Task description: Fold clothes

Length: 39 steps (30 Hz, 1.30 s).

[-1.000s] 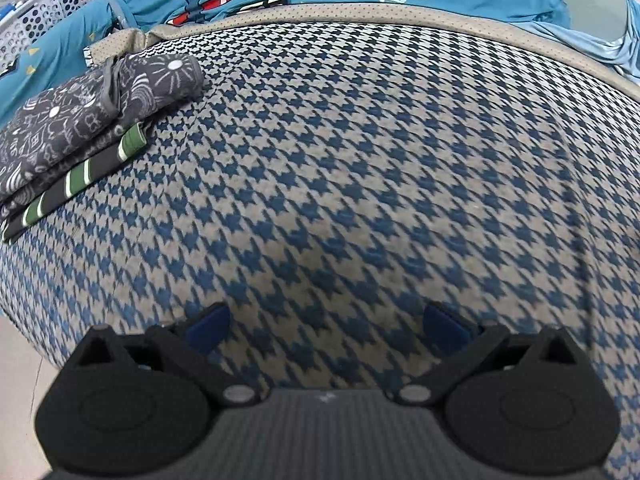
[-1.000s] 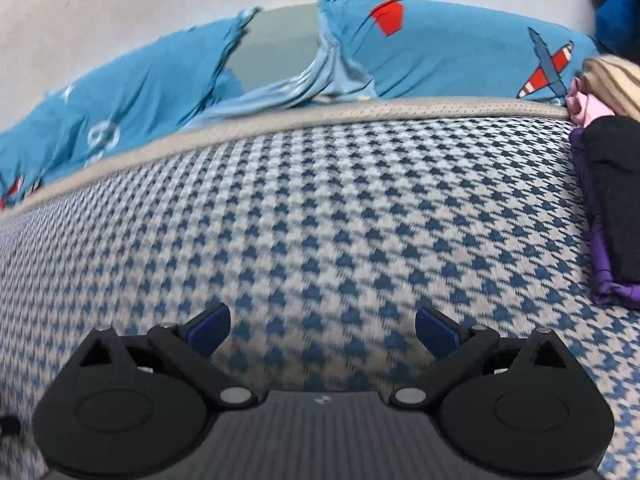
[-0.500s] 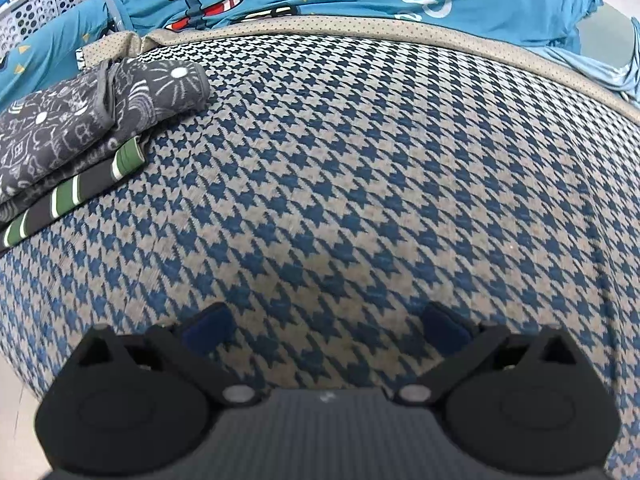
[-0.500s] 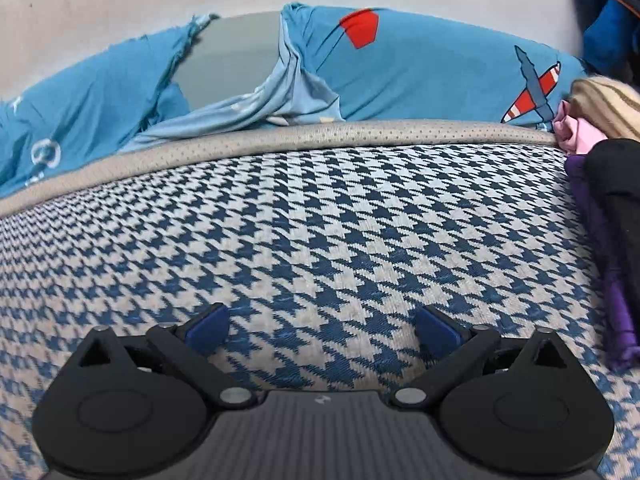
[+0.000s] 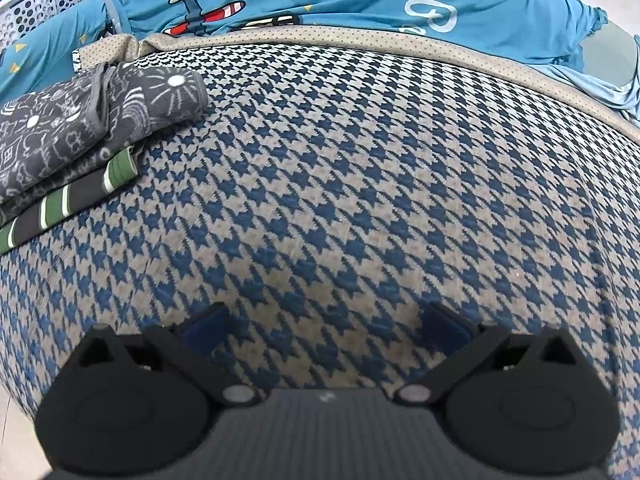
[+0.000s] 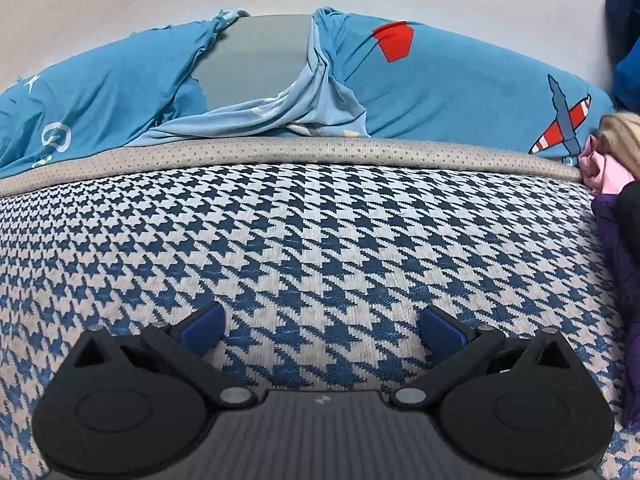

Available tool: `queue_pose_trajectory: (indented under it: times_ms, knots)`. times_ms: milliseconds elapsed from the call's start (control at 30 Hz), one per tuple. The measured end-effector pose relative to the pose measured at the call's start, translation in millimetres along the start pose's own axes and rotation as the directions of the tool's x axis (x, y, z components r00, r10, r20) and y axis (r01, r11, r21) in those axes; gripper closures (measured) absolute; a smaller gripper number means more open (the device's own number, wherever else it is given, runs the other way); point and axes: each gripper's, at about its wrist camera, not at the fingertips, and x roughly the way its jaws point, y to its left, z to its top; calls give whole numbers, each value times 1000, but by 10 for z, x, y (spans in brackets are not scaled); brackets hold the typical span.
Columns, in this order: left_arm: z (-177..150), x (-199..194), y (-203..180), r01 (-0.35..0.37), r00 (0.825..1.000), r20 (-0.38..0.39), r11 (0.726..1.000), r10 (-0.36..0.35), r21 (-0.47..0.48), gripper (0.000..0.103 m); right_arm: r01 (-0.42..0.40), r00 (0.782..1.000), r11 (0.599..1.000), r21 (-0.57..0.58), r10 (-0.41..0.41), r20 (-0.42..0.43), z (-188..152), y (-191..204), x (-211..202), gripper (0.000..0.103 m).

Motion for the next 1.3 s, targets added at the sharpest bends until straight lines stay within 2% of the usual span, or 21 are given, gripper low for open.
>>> queue_pose_trajectory:
  times_ms: [467,667,1000,1133,1300]
  knots:
    - [-68,-58,-38,-11,1000,-14,1000,10,-22,0,-2,1000,1000,3,2,2,-46,16,-63,0]
    - [-232,-201,-161,33,999,-26,999,-33,12,0,-2,1000,1000,6,2,1,-40,7,-57,0]
    - [-256,-263,29,65,998,-19,997,-66,-35,0,-3,1000,1000,6,3,1,-37,5,-53,0]
    - [-268,-309,43,78,997,-5,997,-78,-15,0,-3,1000,1000,6,3,1,-37,5,-54,0]
    - [-338,-308,9,53,999,-11,997,-52,65,0,-4,1000,1000,7,4,1,-37,8,-54,0]
